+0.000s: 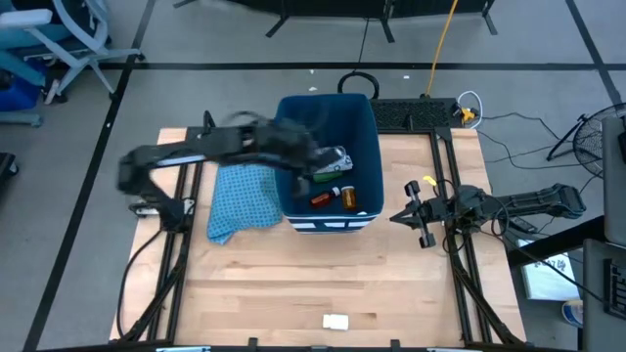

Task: Pick & place medical supplies in basket/bin
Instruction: Put the black bandage into the blue bin

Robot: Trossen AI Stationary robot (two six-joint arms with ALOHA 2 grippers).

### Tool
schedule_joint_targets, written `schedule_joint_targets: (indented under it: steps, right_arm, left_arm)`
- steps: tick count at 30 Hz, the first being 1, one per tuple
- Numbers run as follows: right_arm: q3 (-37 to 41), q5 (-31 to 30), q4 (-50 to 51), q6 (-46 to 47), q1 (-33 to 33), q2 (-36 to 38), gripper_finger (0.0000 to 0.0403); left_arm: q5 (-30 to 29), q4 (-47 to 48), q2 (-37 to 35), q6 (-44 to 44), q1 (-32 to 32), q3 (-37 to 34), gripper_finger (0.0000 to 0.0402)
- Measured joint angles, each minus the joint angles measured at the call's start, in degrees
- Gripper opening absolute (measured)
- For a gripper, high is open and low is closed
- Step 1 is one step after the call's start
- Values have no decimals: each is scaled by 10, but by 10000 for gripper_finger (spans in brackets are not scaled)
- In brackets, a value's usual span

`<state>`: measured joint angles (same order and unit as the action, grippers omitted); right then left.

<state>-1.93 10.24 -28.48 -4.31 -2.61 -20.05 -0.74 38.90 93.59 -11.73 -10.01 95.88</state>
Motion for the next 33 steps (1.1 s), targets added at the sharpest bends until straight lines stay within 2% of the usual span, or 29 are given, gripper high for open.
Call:
schedule_joint_targets:
  steps: [5, 12, 19, 26, 33]
  right_arm:
    - [0, 0, 12, 1, 0, 0, 0]
    - [0, 0, 19, 1, 0, 0, 0]
    - [0, 1, 21, 2, 0, 0, 0]
    - [0, 1, 22, 1, 0, 0, 0]
    - [0, 1, 22, -7, 0, 0, 0]
  left_arm:
    - [63, 67, 118, -2, -35, 83, 93]
    - [88, 116, 213, -11, -58, 126, 93]
    - [128, 114, 251, -13, -69, 97, 93]
    - [142, 108, 284, -21, -68, 52, 93]
    - [171, 98, 291, -38, -69, 19, 93]
